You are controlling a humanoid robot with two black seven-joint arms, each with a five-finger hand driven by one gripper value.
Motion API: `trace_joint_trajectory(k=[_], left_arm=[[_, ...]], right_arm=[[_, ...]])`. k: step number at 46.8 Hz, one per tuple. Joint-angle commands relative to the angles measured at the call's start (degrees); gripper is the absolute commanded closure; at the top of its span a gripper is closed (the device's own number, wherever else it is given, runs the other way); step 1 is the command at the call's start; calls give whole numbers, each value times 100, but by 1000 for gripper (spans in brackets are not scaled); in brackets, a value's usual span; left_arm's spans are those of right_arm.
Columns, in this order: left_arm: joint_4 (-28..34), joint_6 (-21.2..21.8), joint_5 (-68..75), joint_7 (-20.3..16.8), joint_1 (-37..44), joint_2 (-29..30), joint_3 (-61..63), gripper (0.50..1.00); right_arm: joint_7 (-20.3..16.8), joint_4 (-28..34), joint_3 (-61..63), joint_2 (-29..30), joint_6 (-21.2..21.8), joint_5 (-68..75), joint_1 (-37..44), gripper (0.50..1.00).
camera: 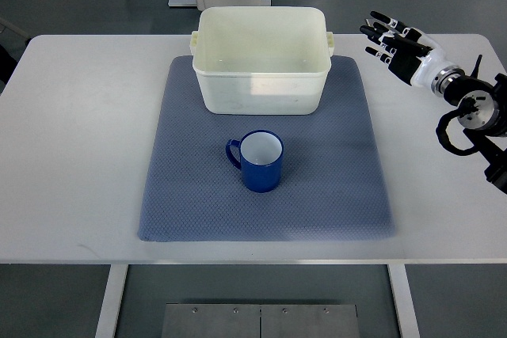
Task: Place cup in box with right hand
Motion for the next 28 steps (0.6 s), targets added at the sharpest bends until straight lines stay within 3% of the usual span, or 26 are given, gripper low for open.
trace_joint_trajectory(k=[1, 28], left_arm=[[0, 0, 0, -1, 0, 0, -5, 500], [0, 0, 0, -1, 0, 0, 4, 500]], right_arm=[[-2, 0, 1, 2, -1, 0, 1, 500], [15, -26, -7, 2, -9, 0, -43, 500]])
